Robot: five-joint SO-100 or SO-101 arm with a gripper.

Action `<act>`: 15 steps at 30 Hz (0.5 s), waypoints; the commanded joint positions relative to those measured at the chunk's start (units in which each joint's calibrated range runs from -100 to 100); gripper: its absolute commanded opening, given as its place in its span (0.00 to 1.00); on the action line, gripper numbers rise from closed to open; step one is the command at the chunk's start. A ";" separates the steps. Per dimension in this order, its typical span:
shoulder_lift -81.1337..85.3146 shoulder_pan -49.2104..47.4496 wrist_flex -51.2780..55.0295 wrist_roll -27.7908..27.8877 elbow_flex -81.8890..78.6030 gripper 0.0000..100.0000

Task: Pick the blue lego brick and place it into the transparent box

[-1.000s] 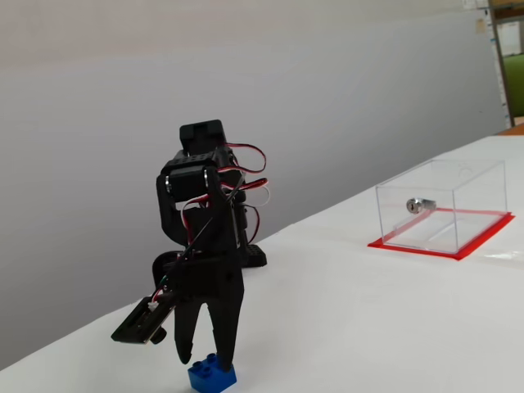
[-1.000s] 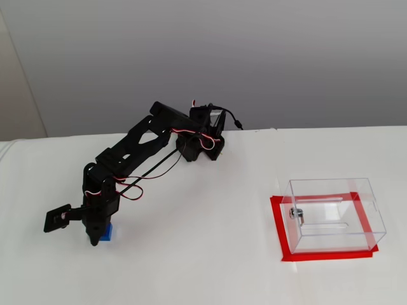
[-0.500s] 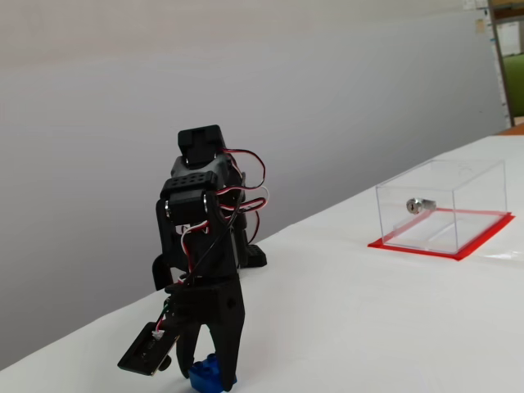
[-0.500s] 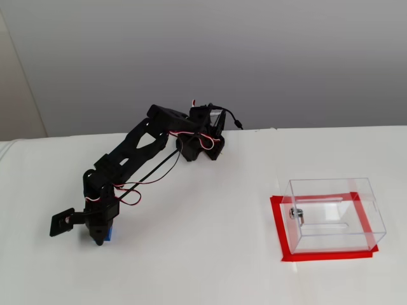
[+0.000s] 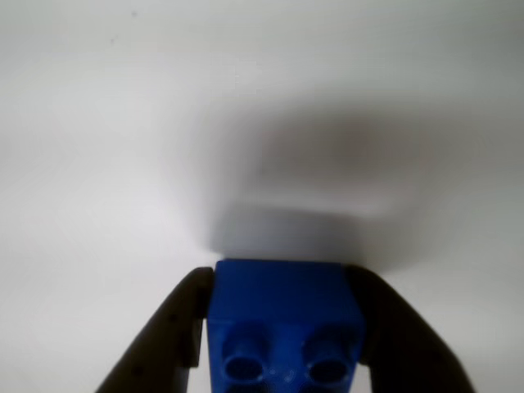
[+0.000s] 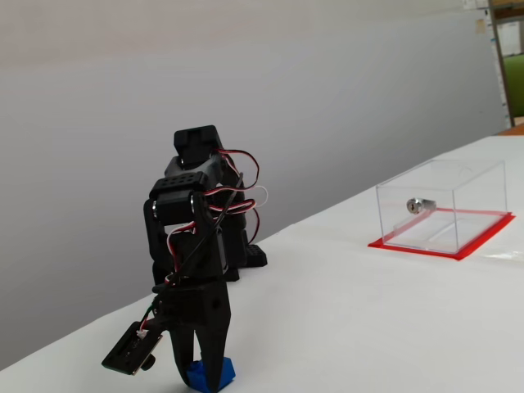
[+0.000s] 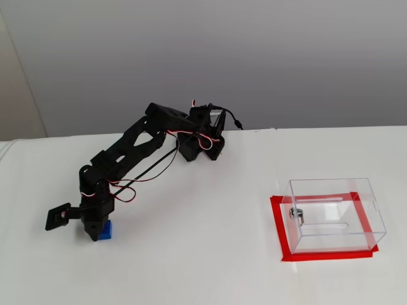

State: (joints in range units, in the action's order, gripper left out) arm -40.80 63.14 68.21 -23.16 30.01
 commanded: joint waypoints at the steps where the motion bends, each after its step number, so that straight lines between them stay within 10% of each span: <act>1: 0.20 -0.70 -0.67 0.24 0.19 0.10; 15: 4.61 -2.33 -0.67 2.23 3.35 0.11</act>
State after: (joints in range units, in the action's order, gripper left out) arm -40.63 61.86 68.21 -21.93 30.36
